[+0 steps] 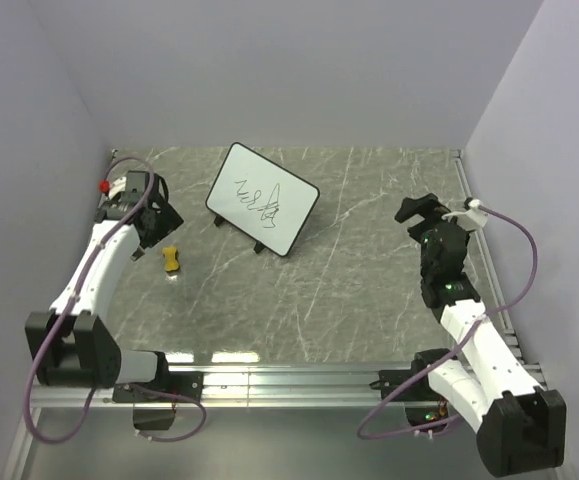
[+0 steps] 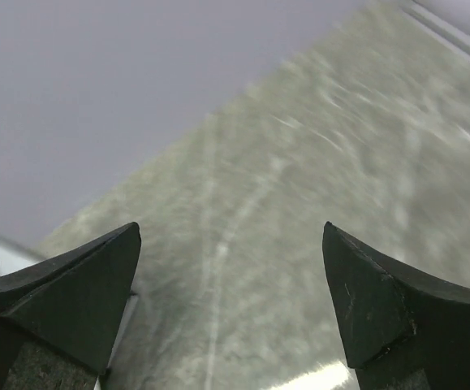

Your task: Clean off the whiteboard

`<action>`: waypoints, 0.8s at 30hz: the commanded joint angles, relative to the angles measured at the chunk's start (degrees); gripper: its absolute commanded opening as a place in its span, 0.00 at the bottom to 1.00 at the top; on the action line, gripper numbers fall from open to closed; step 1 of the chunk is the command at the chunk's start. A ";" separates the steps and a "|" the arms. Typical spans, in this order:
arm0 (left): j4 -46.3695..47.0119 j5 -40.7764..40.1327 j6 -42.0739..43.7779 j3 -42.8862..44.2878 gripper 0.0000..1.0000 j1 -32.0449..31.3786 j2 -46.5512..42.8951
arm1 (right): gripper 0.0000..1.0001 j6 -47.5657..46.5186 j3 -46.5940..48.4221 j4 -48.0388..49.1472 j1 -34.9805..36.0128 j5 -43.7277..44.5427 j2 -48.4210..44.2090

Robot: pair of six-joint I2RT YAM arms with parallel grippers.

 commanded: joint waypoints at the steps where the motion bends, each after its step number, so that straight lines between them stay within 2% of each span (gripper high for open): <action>1: 1.06 4.60 0.62 -3.33 0.99 0.30 -3.92 | 1.00 10.04 4.55 -18.41 -3.43 5.42 3.11; 2: 2.03 5.74 1.15 -4.57 0.99 0.39 -4.54 | 1.00 10.91 8.48 -26.19 -3.96 5.05 7.39; 3: 1.34 4.97 0.63 -5.54 0.99 0.48 -4.46 | 1.00 8.92 9.91 -28.27 -4.05 3.14 9.44; 4: 0.99 4.53 0.72 -6.68 0.99 0.48 -3.33 | 1.00 4.64 10.01 -25.42 -4.14 -6.19 10.59; 5: 0.98 4.52 1.15 -7.47 0.99 0.56 -2.79 | 1.00 2.25 9.84 -24.78 -3.97 -9.33 10.43; 9: 5.11 8.39 5.01 -11.95 0.99 1.18 -1.56 | 1.00 5.91 10.18 -26.52 -4.93 -16.56 10.07; 11: 7.92 8.22 5.64 -12.75 0.99 1.27 -1.91 | 1.00 2.33 11.33 -26.44 -5.20 -22.68 11.74; 14: 11.26 6.46 7.65 -13.02 0.99 1.36 0.10 | 1.00 4.59 8.87 -22.51 -4.93 -27.80 12.27; 18: 13.02 3.83 10.72 -11.09 0.98 1.44 6.61 | 1.00 9.86 7.91 -25.38 -3.44 -24.67 14.12; 20: 15.99 3.47 12.57 -10.91 0.98 1.97 8.90 | 1.00 8.56 6.68 -24.86 -3.35 -25.10 14.12; 24: 18.56 2.51 13.99 -9.77 0.84 2.23 15.12 | 1.00 6.53 5.09 -26.00 -2.47 -23.87 12.28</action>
